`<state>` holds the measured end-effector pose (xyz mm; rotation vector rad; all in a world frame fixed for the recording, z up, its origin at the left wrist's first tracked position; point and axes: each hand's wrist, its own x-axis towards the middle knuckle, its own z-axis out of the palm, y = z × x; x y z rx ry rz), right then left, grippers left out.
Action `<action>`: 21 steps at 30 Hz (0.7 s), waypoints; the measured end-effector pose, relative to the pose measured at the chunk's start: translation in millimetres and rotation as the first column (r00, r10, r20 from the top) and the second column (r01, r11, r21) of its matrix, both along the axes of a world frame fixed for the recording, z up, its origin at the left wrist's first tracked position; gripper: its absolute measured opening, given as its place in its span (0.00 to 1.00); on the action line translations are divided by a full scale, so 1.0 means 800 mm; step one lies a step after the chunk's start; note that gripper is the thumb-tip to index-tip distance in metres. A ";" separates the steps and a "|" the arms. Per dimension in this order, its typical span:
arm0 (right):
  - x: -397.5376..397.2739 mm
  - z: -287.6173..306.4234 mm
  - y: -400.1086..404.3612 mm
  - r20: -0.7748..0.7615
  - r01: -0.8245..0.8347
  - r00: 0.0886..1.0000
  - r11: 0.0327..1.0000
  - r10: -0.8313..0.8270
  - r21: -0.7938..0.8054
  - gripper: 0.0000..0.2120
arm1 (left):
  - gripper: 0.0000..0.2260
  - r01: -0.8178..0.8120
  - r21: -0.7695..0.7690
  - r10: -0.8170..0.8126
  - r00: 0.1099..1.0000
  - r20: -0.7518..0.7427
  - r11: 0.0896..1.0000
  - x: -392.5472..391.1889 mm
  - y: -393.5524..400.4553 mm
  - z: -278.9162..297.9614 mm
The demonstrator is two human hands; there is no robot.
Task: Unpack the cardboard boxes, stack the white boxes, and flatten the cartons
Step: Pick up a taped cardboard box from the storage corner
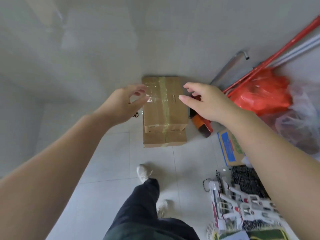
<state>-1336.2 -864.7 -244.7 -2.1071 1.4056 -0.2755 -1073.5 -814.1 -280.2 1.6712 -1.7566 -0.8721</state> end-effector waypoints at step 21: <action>-0.025 -0.168 -0.373 -0.171 -0.199 0.958 0.963 0.230 0.180 0.30 | 0.14 -0.412 0.217 0.431 0.901 -0.044 0.885 -0.060 -0.277 -0.182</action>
